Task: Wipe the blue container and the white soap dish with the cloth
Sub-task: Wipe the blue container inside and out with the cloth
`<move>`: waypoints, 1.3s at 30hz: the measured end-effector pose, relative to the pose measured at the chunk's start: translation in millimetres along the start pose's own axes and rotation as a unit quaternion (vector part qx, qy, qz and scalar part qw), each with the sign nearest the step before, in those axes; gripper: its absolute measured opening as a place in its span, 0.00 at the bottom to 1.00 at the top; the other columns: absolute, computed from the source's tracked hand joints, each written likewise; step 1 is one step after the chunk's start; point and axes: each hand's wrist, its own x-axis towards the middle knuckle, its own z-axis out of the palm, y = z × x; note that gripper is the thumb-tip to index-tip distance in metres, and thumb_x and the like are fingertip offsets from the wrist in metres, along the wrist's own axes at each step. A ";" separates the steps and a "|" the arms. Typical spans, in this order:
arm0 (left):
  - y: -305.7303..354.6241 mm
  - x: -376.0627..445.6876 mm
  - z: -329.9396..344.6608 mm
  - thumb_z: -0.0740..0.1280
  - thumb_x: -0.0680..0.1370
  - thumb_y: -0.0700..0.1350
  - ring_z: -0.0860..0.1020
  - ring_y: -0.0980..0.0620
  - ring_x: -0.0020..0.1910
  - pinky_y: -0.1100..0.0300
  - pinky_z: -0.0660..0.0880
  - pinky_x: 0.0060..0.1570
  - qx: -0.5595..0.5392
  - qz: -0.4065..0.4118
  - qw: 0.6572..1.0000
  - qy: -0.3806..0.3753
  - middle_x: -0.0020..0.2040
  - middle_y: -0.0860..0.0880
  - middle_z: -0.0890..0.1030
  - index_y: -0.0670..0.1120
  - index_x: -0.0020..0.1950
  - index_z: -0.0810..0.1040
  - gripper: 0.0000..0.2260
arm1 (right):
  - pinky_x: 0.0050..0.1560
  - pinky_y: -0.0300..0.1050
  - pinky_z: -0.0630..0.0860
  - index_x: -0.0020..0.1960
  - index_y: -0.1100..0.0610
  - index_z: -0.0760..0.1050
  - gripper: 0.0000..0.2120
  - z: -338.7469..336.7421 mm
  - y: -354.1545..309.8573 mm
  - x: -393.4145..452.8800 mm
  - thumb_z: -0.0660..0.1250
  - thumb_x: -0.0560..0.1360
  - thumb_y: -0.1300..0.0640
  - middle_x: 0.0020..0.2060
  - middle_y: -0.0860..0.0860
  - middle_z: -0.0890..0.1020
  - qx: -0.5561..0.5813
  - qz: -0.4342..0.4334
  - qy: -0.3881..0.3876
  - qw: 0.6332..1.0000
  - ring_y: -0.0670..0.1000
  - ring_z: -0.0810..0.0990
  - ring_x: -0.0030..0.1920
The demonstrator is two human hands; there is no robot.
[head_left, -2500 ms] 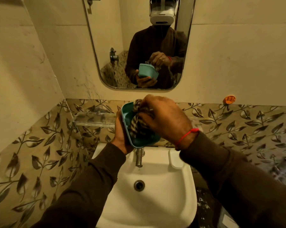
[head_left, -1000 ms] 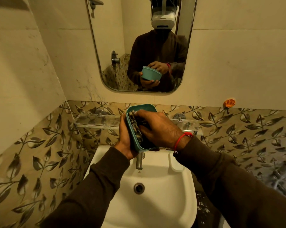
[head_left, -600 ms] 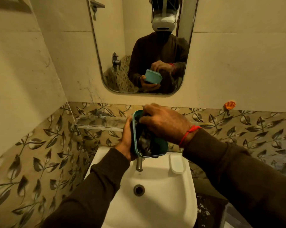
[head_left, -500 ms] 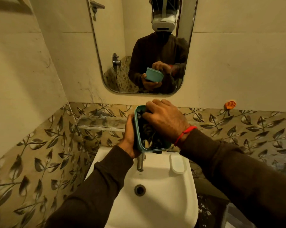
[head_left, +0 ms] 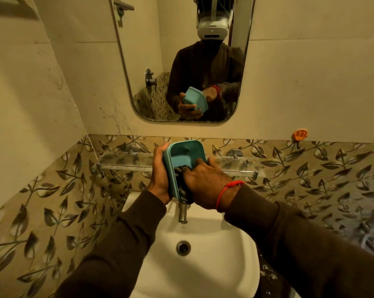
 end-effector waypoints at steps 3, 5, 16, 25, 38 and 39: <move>-4.9 -0.6 -3.2 0.55 0.78 0.63 0.84 0.45 0.41 0.55 0.82 0.42 -0.031 -0.009 0.999 -0.002 0.45 0.41 0.85 0.42 0.51 0.85 0.28 | 0.58 0.54 0.59 0.63 0.55 0.70 0.19 1.0 3.9 1.9 0.68 0.75 0.52 0.56 0.53 0.78 0.118 0.005 -0.019 0.993 0.56 0.72 0.60; -6.4 -1.0 -4.1 0.55 0.77 0.63 0.84 0.45 0.42 0.53 0.81 0.45 -0.045 -0.018 0.999 -0.005 0.45 0.41 0.85 0.42 0.53 0.83 0.28 | 0.54 0.52 0.57 0.61 0.54 0.71 0.17 -0.6 6.6 3.3 0.68 0.74 0.53 0.52 0.51 0.78 0.200 0.019 -0.029 0.979 0.55 0.72 0.60; -14.1 -1.3 -10.1 0.57 0.78 0.68 0.82 0.37 0.47 0.42 0.81 0.43 -0.087 -0.167 0.982 -0.007 0.51 0.36 0.85 0.44 0.62 0.81 0.31 | 0.43 0.47 0.79 0.50 0.61 0.76 0.09 -11.3 31.4 11.0 0.59 0.77 0.69 0.43 0.59 0.80 0.688 0.148 0.063 0.708 0.53 0.79 0.42; -14.1 -9.3 -4.2 0.55 0.83 0.54 0.84 0.38 0.49 0.32 0.78 0.47 -0.109 -0.018 0.994 -0.023 0.52 0.40 0.86 0.46 0.58 0.80 0.18 | 0.30 0.36 0.75 0.69 0.53 0.71 0.23 -0.9 30.4 15.5 0.57 0.78 0.70 0.54 0.50 0.82 0.729 0.127 0.125 0.661 0.44 0.82 0.37; 3.2 -12.9 -28.0 0.59 0.74 0.73 0.77 0.35 0.63 0.32 0.69 0.67 -0.026 -0.100 0.991 -0.082 0.66 0.36 0.79 0.46 0.69 0.78 0.37 | 0.28 0.32 0.72 0.63 0.55 0.76 0.19 0.8 36.1 14.2 0.56 0.78 0.69 0.47 0.51 0.82 0.697 0.161 0.113 0.690 0.39 0.79 0.33; 5.5 -12.7 -31.1 0.61 0.74 0.70 0.77 0.34 0.64 0.29 0.68 0.66 0.002 -0.121 0.989 -0.088 0.66 0.36 0.78 0.46 0.69 0.78 0.34 | 0.30 0.32 0.74 0.63 0.54 0.75 0.19 3.0 35.2 14.0 0.56 0.78 0.68 0.48 0.51 0.81 0.677 0.162 0.110 0.709 0.41 0.80 0.37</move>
